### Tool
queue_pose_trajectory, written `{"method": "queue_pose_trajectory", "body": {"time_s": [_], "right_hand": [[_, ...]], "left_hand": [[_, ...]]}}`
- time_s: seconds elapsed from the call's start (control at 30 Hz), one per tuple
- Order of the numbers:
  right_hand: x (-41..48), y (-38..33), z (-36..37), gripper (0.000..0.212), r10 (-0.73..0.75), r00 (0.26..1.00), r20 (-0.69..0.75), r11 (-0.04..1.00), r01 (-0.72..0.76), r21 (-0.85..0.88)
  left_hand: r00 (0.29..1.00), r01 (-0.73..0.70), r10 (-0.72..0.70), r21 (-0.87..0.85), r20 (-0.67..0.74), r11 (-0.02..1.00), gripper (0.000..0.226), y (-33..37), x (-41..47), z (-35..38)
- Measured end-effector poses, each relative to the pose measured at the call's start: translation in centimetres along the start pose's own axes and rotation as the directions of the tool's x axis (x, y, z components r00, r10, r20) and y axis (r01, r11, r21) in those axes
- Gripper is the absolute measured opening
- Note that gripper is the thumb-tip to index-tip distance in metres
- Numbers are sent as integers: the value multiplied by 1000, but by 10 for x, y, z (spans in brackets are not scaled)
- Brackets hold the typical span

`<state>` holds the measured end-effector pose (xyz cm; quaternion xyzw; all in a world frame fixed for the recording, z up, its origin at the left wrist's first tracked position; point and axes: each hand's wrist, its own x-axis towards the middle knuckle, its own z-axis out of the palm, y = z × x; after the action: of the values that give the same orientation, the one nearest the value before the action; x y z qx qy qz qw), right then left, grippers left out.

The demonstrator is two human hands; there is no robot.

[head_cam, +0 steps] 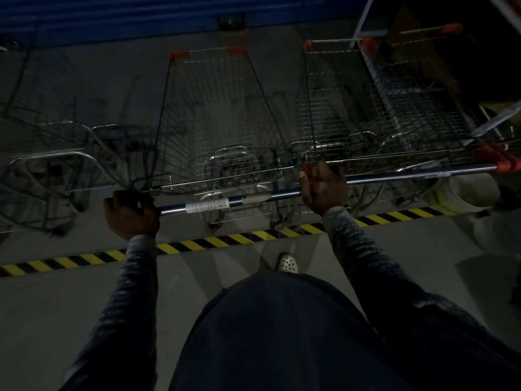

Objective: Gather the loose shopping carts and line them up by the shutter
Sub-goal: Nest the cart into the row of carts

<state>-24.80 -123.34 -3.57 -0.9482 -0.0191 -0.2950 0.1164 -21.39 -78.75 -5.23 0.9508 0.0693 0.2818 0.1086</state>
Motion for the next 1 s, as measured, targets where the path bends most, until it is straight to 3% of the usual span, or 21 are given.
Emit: {"method": "queue_pose_trajectory", "body": {"time_s": [0.27, 0.73, 1.0], "right_hand": [[0, 0, 1, 27, 0, 1000, 26, 999, 1, -43], [2, -5, -4, 38, -30, 999, 21, 999, 30, -26], [0, -1, -1, 31, -85, 996, -10, 996, 85, -6]], "left_hand": [[998, 19, -18, -5, 64, 1000, 25, -7, -7, 1], [998, 41, -43, 34, 51, 999, 18, -8, 3, 3], [998, 40, -40, 10, 40, 999, 13, -8, 4, 3]]}}
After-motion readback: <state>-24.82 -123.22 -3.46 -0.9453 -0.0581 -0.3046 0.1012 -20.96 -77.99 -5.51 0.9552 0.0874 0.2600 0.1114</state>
